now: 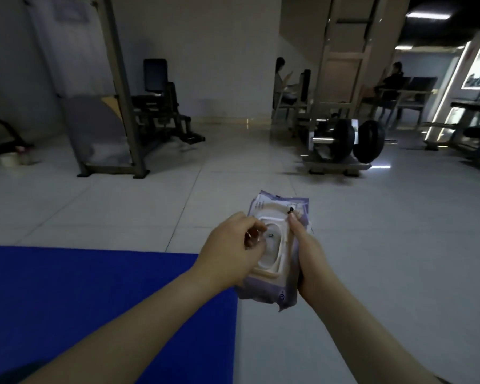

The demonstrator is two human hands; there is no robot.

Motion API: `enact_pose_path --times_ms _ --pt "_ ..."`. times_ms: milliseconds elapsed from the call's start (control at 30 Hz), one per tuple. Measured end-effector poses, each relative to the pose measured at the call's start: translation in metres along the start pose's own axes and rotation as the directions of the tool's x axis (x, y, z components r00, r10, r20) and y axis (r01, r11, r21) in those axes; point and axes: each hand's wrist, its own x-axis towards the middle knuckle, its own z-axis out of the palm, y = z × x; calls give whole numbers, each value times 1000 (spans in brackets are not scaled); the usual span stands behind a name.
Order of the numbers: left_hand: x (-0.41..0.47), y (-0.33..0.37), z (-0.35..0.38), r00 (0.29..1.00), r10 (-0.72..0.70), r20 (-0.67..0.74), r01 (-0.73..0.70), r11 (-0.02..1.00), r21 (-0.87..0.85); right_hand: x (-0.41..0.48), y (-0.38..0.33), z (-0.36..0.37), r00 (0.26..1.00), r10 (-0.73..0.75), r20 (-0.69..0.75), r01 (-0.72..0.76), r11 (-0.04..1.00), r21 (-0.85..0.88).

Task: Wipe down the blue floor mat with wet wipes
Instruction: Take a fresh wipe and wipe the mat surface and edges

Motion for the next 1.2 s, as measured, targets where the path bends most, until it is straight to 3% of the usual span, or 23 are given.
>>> enact_pose_path --times_ms 133,333,433,567,667,800,933,1200 --pt "3 -15 7 984 -171 -43 168 984 -53 10 7 16 1000 -22 -3 22 996 -83" --pt "24 -29 -5 931 -364 9 357 907 -225 22 4 42 998 -51 -20 48 991 -122" --pt "24 -31 -9 951 -309 -10 301 932 -202 21 1 45 998 -59 -34 55 992 -111" --pt "13 -30 -12 996 -78 -48 79 997 23 17 3 43 997 -62 -54 56 993 -104" --pt "6 -30 -15 1000 18 1 -18 999 -38 18 7 40 994 -25 -102 20 998 -51" --pt "4 -31 -22 999 -15 45 22 985 -170 22 7 39 985 24 -173 -20 999 29" --pt "7 -32 -22 991 -78 107 103 964 -246 19 7 39 986 -17 -165 15 1000 -9" --pt "12 -39 -10 958 -283 42 284 921 -267 18 12 41 972 -128 -197 107 988 -115"
